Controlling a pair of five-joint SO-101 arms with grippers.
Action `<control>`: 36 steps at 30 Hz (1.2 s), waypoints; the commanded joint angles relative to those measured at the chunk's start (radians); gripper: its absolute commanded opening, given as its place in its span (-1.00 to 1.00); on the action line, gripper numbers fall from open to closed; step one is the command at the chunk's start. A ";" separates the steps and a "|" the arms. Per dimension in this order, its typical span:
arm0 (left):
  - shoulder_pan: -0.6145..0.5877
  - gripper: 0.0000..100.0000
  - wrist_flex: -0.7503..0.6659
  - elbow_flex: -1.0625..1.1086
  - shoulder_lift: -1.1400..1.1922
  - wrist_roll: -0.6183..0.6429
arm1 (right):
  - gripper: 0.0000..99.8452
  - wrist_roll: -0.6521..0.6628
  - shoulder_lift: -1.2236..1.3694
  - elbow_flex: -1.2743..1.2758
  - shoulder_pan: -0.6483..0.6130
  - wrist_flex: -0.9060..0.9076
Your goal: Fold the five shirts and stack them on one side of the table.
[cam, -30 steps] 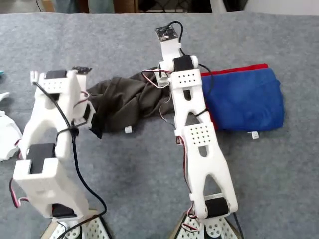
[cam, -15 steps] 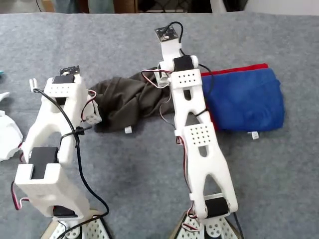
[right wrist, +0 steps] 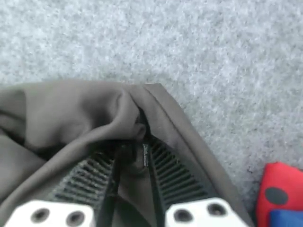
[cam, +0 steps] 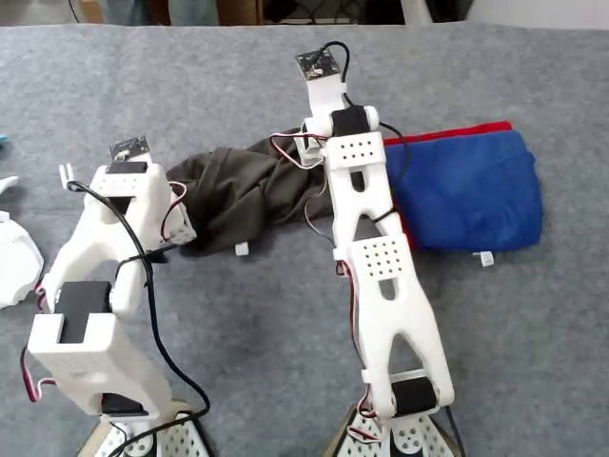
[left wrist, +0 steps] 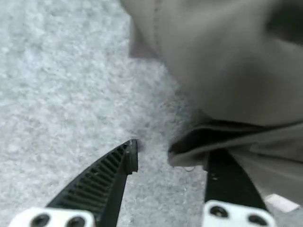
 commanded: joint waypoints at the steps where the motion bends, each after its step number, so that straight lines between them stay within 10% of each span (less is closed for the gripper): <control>1: 0.010 -0.62 -0.014 -0.030 0.048 0.011 | -0.97 0.002 -0.001 -0.010 0.000 0.009; 28: -0.013 -0.95 0.339 -0.397 0.176 -0.206 | -0.97 0.003 -0.013 -0.012 0.005 0.011; 36: -0.243 -0.95 0.540 -0.449 -0.101 -0.471 | -0.44 0.003 -0.213 -0.008 -0.003 0.198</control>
